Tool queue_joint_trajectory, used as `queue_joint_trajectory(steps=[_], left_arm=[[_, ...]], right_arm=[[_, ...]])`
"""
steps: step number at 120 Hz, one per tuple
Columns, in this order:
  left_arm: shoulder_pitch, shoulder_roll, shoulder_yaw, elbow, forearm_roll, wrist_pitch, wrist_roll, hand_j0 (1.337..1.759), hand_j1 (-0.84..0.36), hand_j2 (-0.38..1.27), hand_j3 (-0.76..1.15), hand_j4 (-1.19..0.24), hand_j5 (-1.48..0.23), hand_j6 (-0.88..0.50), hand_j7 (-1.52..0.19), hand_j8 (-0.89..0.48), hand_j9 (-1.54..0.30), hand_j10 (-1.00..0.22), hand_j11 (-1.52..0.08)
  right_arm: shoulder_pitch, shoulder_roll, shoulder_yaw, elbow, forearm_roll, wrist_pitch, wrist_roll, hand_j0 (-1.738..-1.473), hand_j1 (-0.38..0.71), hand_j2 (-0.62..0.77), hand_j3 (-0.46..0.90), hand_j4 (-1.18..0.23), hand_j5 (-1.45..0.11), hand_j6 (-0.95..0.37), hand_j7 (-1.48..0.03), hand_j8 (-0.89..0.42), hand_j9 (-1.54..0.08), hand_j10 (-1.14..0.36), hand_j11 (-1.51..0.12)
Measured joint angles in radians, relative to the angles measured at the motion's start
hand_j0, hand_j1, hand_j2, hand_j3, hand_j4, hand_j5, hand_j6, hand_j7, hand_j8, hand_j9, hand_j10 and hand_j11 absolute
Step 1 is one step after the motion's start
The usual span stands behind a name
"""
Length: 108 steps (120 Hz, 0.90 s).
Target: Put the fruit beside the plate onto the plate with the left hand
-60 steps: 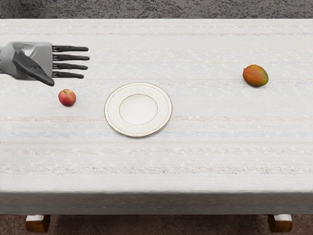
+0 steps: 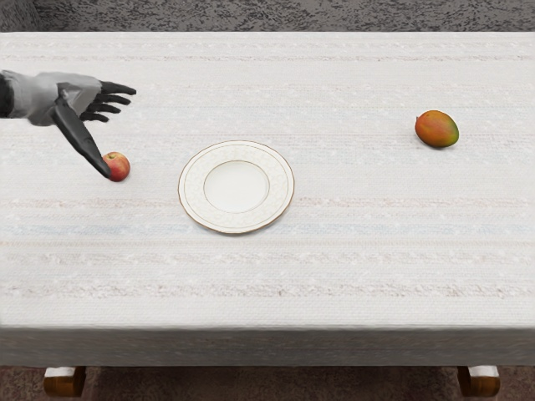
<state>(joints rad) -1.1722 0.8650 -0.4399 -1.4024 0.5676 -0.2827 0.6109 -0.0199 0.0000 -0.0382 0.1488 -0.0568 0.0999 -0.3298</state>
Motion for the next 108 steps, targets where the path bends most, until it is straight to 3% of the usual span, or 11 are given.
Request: queue_joint_trajectory(steps=[13,29,49,60,75,94,108], left_arm=[[-0.002,-0.093,0.127,-0.014,0.265,0.244,0.000,1.658,0.31,0.01,0.00,-0.03,-0.04,-0.03,-0.04,-0.03,-0.04,-0.03,-0.04],[0.018,-0.121,0.262,0.001,0.403,0.430,0.000,1.658,0.30,0.01,0.00,-0.04,-0.05,-0.05,-0.05,-0.04,-0.05,-0.04,-0.05],[0.094,-0.148,0.327,0.023,0.444,0.550,0.000,1.658,0.30,0.01,0.00,-0.04,-0.05,-0.05,-0.05,-0.05,-0.05,-0.04,-0.05],[0.098,-0.181,0.337,0.035,0.450,0.621,0.000,1.658,0.31,0.01,0.00,-0.04,-0.05,-0.04,-0.05,-0.04,-0.05,-0.04,-0.05],[0.092,-0.205,0.341,0.086,0.453,0.660,0.000,1.658,0.31,0.01,0.00,-0.04,-0.05,-0.04,-0.05,-0.04,-0.05,-0.04,-0.05],[0.093,-0.307,0.350,0.170,0.456,0.673,0.000,1.658,0.29,0.01,0.00,-0.06,-0.07,-0.06,-0.07,-0.06,-0.07,-0.06,-0.07],[0.089,-0.314,0.379,0.237,0.457,0.676,0.000,1.658,0.25,0.02,0.00,-0.09,-0.11,-0.09,-0.11,-0.09,-0.11,-0.09,-0.11]], right_arm=[[0.000,0.000,0.000,0.000,0.000,0.000,0.000,-1.658,-0.35,0.00,0.00,0.00,0.00,0.00,0.00,0.00,0.00,0.00,0.00],[0.000,0.000,0.000,0.000,0.000,-0.002,0.000,-1.658,-0.35,0.00,0.00,0.00,0.00,0.00,0.00,0.00,0.00,0.00,0.00],[0.000,0.000,0.000,0.000,0.000,-0.003,0.000,-1.658,-0.35,0.00,0.00,0.00,0.00,0.00,0.00,0.00,0.00,0.00,0.00],[0.000,0.000,0.000,0.000,0.000,-0.003,0.000,-1.658,-0.35,0.00,0.00,0.00,0.00,0.00,0.00,0.00,0.00,0.00,0.00],[0.000,0.000,0.000,0.000,0.001,-0.003,0.000,-1.658,-0.35,0.00,0.00,0.00,0.00,0.00,0.00,0.00,0.00,0.00,0.00],[0.000,0.000,0.001,0.000,0.001,-0.003,0.000,-1.658,-0.35,0.00,0.00,0.00,0.00,0.00,0.00,0.00,0.00,0.00,0.00],[0.000,0.000,0.001,0.000,0.002,-0.003,0.000,-1.658,-0.35,0.00,0.00,0.00,0.00,0.00,0.00,0.00,0.00,0.00,0.00]])
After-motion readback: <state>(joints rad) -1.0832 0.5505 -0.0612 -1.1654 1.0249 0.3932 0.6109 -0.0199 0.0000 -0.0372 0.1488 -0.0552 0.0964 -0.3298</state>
